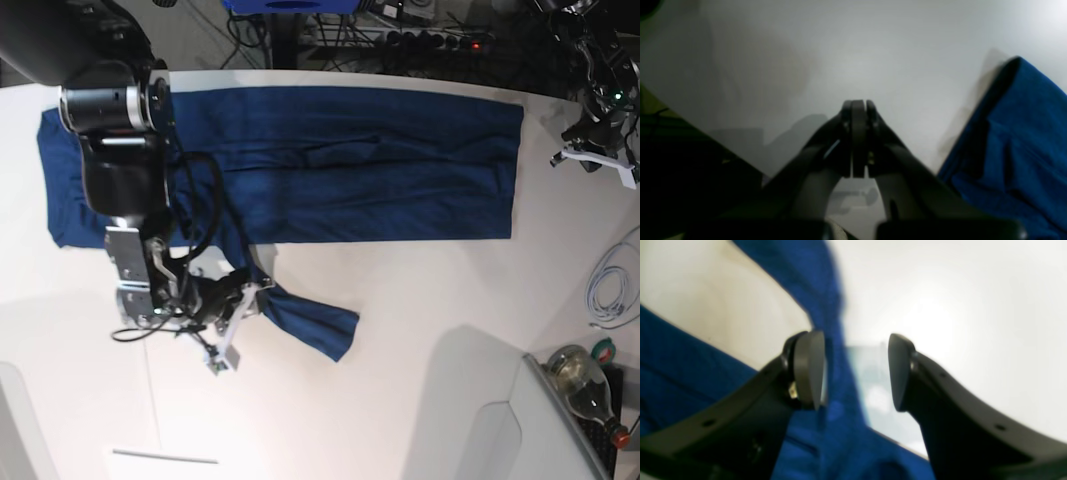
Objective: Layout the t-shirt on the table in an organized manner, then fold the t-shirt properly
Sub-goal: 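Lift the sleeve with the right gripper and lay it onto the shirt, then drag the right gripper across the folded shirt toward the left gripper, then grasp both ends of the folded shirt strip with both grippers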
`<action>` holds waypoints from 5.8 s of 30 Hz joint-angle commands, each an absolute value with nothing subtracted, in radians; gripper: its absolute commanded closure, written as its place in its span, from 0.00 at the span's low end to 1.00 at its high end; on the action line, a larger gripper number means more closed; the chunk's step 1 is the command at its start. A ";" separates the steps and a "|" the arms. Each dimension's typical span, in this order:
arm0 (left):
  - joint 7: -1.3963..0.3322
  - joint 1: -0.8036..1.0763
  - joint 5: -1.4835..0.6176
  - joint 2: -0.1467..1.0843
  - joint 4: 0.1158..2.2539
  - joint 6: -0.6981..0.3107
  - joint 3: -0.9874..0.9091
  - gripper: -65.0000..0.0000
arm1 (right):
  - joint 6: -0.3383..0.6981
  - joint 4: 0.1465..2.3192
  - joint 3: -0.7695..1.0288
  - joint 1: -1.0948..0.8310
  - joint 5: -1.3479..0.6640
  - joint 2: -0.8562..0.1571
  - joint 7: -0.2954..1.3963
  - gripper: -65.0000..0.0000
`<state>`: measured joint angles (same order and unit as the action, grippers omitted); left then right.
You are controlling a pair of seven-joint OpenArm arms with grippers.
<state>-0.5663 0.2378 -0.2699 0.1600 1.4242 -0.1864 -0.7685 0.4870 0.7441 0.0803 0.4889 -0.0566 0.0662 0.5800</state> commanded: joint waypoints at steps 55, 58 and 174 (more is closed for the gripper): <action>-0.535 0.377 -0.283 0.240 1.379 -0.328 -0.969 1.00 | 0.294 0.888 -0.211 0.366 -0.183 0.119 0.521 0.54; -0.535 0.377 -0.278 0.222 1.376 -0.328 -0.969 1.00 | 0.294 0.865 -0.211 0.364 -0.183 0.119 0.516 0.57; -0.536 0.415 -0.283 0.211 1.442 -0.329 -0.733 1.00 | -0.018 1.360 -1.182 0.381 -0.707 0.114 0.303 0.42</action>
<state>-0.5583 0.4137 -0.2775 0.1905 1.4197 -0.3328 -0.7250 -0.0204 1.3449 -1.1942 0.3641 -0.7078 0.1146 0.3305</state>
